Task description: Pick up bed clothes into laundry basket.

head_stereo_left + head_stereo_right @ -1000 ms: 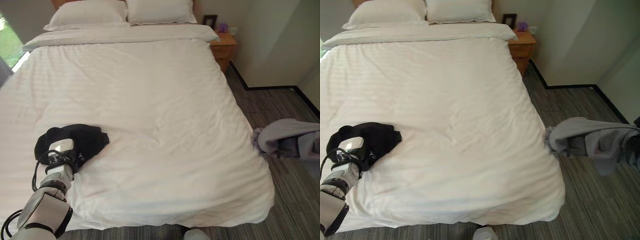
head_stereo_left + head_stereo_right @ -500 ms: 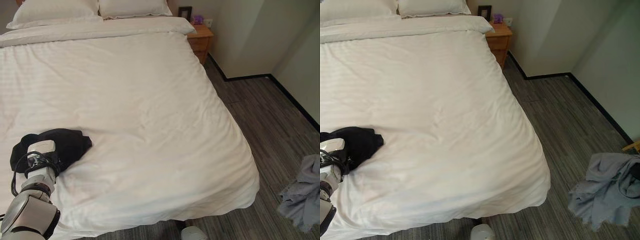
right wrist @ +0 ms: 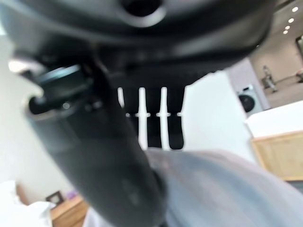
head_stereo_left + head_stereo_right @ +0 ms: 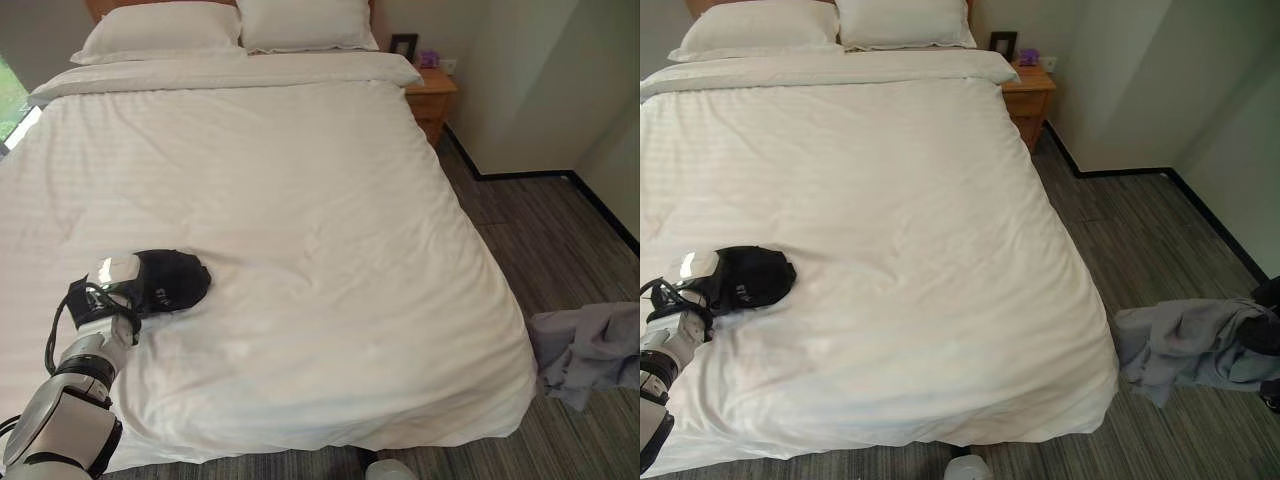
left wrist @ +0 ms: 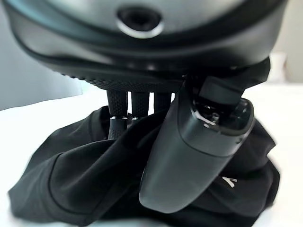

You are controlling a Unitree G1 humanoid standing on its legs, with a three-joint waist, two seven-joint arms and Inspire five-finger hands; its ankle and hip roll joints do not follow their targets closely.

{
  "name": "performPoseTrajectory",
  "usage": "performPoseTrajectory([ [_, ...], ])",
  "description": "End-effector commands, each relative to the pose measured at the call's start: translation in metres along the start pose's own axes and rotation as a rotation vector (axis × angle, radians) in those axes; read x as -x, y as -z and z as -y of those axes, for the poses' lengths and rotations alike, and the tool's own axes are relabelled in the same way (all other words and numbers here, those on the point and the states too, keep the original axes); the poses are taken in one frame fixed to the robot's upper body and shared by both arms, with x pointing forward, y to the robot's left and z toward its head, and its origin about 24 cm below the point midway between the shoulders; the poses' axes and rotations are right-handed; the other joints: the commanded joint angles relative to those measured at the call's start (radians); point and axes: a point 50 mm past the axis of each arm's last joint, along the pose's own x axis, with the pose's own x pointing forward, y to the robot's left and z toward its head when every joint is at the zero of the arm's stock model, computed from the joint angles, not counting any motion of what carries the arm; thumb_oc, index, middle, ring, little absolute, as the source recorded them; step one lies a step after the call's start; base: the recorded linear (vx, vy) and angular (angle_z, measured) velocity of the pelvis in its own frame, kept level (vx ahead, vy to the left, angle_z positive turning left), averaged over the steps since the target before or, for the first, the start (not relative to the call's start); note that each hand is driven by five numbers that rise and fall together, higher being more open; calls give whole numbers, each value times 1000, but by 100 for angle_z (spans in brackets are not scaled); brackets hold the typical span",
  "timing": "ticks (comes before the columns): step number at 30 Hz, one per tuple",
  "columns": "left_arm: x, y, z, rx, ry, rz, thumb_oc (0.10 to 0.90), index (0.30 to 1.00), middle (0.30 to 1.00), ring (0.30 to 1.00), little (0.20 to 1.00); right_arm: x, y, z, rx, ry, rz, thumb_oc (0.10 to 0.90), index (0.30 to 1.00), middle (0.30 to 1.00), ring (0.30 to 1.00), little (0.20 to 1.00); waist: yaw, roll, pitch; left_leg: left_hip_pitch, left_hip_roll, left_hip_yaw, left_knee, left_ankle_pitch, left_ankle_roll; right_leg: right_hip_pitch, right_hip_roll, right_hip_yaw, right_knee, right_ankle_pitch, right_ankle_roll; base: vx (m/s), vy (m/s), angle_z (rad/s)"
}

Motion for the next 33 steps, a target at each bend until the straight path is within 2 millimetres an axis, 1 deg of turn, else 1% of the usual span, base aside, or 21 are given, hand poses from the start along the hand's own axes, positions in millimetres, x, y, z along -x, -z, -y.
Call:
performPoseTrajectory([
  [1,-17,-49,-113,161,-461,194,400,300,300,300,300,-19,-34,41,-63,262,140,400,300,300,300,300,41,-65,-57,35,54,-29,3,-35,-31,72,-97,-51,3,56,142,35,54,27],
  [3,0,-88,-139,300,-583,392,400,300,300,300,300,-15,-29,38,-60,273,122,400,300,300,300,300,63,-72,-51,27,53,-55,3,-35,-25,81,-102,-68,3,54,143,-11,64,24],
  [5,21,-120,-147,438,-637,565,400,300,300,300,300,-11,-22,35,-60,282,89,400,300,300,300,300,85,-84,-50,22,50,-77,3,-42,-19,88,-106,-80,3,58,145,9,63,32],
  [7,49,-144,-146,622,-636,731,400,300,300,300,300,-3,-13,31,-70,284,57,400,300,300,300,300,102,-91,-48,19,43,-96,3,-46,-10,101,-113,-92,5,67,147,-1,69,31],
  [11,88,-182,-140,842,-576,961,400,300,300,300,300,13,0,7,-80,221,10,400,300,300,300,300,124,-103,-43,14,27,-124,3,-53,7,114,-121,-108,7,83,150,1,52,26],
  [13,96,-190,-139,885,-560,1007,400,300,300,300,300,17,2,3,-81,204,4,400,300,300,300,300,123,-107,-42,12,23,-130,3,-54,12,115,-123,-111,7,86,150,-9,50,19],
  [14,120,-205,-137,982,-513,1132,400,300,300,300,300,28,8,-12,-96,168,-20,400,300,300,300,300,121,-112,-32,5,13,-137,3,-57,21,111,-128,-111,8,100,152,-36,71,8],
  [16,134,-215,-135,998,-484,1208,400,300,300,300,300,34,7,-25,-107,137,-25,400,300,300,300,300,121,-116,-19,-5,7,-139,3,-55,27,100,-134,-107,8,120,154,-55,68,4],
  [17,134,-215,-135,997,-484,1209,400,300,300,300,300,35,8,-25,-107,136,-26,400,300,300,300,300,122,-117,-20,-5,7,-138,3,-55,27,99,-135,-106,8,121,154,-134,54,1],
  [18,141,-229,-131,1024,-427,1263,400,300,300,300,300,35,2,-39,-114,121,-21,400,300,300,300,300,115,-118,2,-18,3,-124,3,-51,32,76,-140,-102,9,148,154,-228,29,-3],
  [19,142,-240,-129,1052,-381,1284,400,300,300,300,300,33,-9,-53,-105,101,5,400,300,300,300,300,109,-115,19,-28,5,-99,3,-45,30,47,-149,-100,10,197,154,-281,21,-12],
  [22,141,-249,-127,1059,-358,1289,400,300,300,300,300,33,-26,-59,-63,87,80,400,300,300,300,300,108,-102,38,-38,20,-56,3,-37,27,15,-167,-124,15,249,154,-211,14,-88],
  [23,137,-251,-126,1063,-343,1266,400,300,300,300,300,36,-33,-57,-53,100,124,400,300,300,300,300,114,-88,48,-40,32,-21,3,-26,30,24,-170,-180,34,218,154,-329,159,-63],
  [24,131,-251,-124,1060,-333,1233,400,300,300,300,300,37,-42,-57,-57,96,169,400,300,300,300,300,126,-76,51,-42,45,20,3,-15,34,43,-167,-244,79,156,154,-395,171,-73],
  [25,129,-250,-124,1061,-329,1218,400,300,300,300,300,38,-48,-56,-64,92,194,400,300,300,300,300,134,-77,52,-45,51,49,3,3,38,51,-169,-274,111,129,152,-494,113,-197],
  [26,122,-249,-123,1051,-328,1180,400,300,300,300,300,39,-68,-55,-107,85,282,400,300,300,300,300,159,-78,36,-51,67,110,5,27,44,100,-172,-321,168,91,150,-434,11,-192],
  [27,119,-248,-122,1050,-326,1161,400,300,300,300,300,39,-77,-56,-129,78,315,400,300,300,300,300,175,-79,31,-51,73,138,6,36,46,117,-177,-327,189,85,150,-534,-90,-207],
  [29,112,-241,-119,1030,-334,1107,400,300,300,300,300,38,-114,-64,-192,39,457,400,300,300,300,300,225,-74,17,-59,104,224,15,78,45,172,-204,-364,219,104,154,-370,-156,-127],
  [31,112,-241,-119,1030,-334,1106,400,300,300,300,300,38,-114,-64,-192,39,457,400,300,300,300,300,226,-74,19,-57,104,226,15,78,44,172,-204,-362,219,104,154,-272,-284,-143],
  [32,115,-215,-119,1025,-394,1061,400,300,300,300,300,46,-172,-79,-245,2,667,400,300,300,300,300,294,-59,4,-64,196,319,25,162,0,274,-238,-379,164,135,154,-704,-1038,-81],
  [33,123,-194,-104,1048,-391,1011,400,300,300,300,300,61,-215,-97,-246,-24,809,400,300,300,300,300,317,-38,5,-53,301,398,30,264,-60,298,-195,-368,91,-12,154,-726,-1178,-196],
])
